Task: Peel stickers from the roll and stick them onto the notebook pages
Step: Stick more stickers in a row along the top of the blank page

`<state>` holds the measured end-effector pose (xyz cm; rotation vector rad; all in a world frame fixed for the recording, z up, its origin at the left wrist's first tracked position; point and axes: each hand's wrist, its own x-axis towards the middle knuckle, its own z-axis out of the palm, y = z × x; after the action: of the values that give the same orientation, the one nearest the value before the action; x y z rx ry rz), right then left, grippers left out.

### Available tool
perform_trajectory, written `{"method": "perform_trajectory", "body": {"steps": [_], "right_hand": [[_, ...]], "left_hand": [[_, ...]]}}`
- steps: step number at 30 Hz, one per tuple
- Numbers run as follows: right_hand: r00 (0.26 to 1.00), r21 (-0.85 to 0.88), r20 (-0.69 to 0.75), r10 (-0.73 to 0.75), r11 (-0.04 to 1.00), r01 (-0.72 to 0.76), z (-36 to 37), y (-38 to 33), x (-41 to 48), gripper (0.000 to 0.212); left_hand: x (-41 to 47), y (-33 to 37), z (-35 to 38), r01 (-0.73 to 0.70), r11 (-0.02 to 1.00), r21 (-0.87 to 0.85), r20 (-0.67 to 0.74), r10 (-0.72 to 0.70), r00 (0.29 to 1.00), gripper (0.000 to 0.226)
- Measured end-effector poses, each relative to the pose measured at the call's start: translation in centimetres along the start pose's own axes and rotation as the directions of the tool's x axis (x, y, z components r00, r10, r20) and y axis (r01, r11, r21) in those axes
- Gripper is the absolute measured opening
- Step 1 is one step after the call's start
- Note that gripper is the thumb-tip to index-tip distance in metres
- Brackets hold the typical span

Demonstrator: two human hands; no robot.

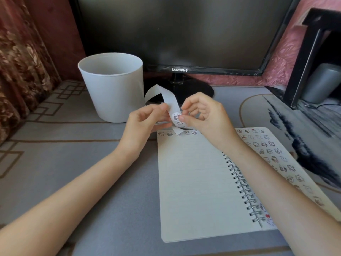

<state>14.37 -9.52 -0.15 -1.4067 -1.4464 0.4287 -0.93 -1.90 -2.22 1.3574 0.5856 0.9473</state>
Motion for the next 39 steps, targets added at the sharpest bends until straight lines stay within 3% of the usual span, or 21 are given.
{"method": "perform_trajectory", "body": {"steps": [4,26,34,39], "right_hand": [[1.000,-0.013,-0.001,0.007,1.000,-0.007,-0.1,-0.4,0.0,0.014],[1.000,-0.165,0.012,0.021,0.986,-0.018,-0.1,-0.7,-0.4,0.005],[0.993,-0.268,0.099,-0.057,0.960,0.082,-0.1,0.5,-0.2,0.004],[0.989,-0.163,0.142,-0.052,0.984,0.075,-0.4,-0.5,-0.2,0.004]], "left_hand": [[-0.2,-0.2,0.2,-0.031,0.994,0.101,0.031,0.028,0.999,0.015],[-0.3,-0.3,0.4,-0.059,0.986,0.156,0.051,0.052,0.997,0.015],[-0.2,-0.4,0.2,-0.033,0.979,0.202,0.015,0.031,0.999,0.017],[0.0,-0.5,-0.1,-0.012,0.986,0.166,-0.026,0.017,1.000,0.019]]}}
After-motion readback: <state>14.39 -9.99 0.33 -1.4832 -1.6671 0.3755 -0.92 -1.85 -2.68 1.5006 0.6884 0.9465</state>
